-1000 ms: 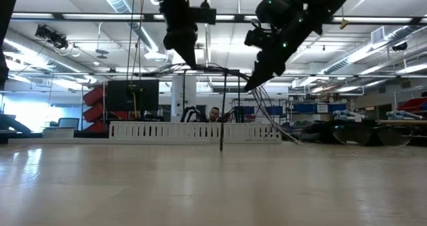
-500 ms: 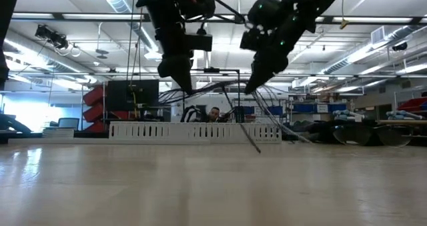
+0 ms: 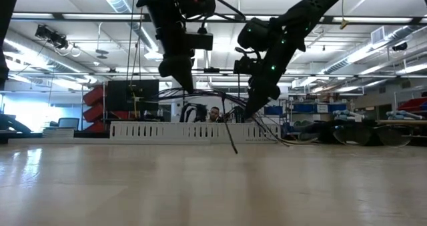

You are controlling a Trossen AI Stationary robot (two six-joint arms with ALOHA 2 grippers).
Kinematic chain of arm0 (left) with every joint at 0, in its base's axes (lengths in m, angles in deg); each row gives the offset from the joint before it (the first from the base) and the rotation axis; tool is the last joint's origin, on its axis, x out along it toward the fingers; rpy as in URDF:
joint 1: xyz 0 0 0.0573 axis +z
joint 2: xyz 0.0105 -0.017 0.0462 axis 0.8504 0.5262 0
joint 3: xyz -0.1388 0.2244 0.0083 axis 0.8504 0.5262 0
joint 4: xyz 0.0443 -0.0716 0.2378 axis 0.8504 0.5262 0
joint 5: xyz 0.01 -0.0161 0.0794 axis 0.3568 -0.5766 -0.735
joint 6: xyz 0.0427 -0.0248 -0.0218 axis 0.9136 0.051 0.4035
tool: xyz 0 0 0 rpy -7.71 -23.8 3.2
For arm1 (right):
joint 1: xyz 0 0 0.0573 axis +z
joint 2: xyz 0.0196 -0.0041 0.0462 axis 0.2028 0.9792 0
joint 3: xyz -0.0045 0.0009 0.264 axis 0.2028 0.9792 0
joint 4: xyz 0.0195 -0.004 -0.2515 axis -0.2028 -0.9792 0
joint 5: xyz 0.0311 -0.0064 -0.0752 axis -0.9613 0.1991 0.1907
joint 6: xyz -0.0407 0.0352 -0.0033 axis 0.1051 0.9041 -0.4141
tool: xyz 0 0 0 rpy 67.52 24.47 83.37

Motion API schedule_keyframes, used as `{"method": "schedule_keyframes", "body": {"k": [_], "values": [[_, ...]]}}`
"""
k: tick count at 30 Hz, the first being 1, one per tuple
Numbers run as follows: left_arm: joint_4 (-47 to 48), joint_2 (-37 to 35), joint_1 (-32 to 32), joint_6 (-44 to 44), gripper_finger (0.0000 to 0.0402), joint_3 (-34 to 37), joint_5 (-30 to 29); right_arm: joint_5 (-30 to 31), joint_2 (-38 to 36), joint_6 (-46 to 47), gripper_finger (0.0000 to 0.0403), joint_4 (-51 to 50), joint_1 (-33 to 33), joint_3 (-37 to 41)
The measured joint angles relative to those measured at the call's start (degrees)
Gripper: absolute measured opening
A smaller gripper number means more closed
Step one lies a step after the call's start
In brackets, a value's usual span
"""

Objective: Ziptie cables
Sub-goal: Put the colored wires into the cable duct

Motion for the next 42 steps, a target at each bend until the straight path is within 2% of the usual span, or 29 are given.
{"method": "schedule_keyframes", "body": {"k": [4,8,12,17,22,32,42], "values": [[-0.5,0.0,0.0,-0.1,0.0,0.0,0.1,2.8,-1.2,-0.4,0.0044,-3.7,0.0,0.0],[-1.4,0.0,0.0,-0.3,0.0,0.0,0.8,3.7,-1.4,-0.7,0.0025,-6.4,0.1,-0.3],[-2.0,0.0,0.0,-0.5,0.0,0.0,1.0,7.2,-1.4,-1.1,0.0007,-7.0,0.5,-0.4],[-2.2,0.0,0.0,-0.5,0.0,0.0,1.0,10.8,-1.5,-2.3,0.0006,-7.4,1.2,-0.8],[-2.4,0.0,0.0,-0.2,0.0,0.0,0.8,13.6,-1.5,-2.8,0.0005,-11.9,1.6,-4.8],[-5.7,2.0,0.0,-0.7,0.0,0.0,1.0,14.5,-1.5,-5.6,0.0003,-18.7,1.4,-6.7],[-7.8,4.2,0.2,-0.5,0.0,0.0,0.3,14.7,1.7,-7.5,0.0002,-17.8,0.2,-6.7]]}}
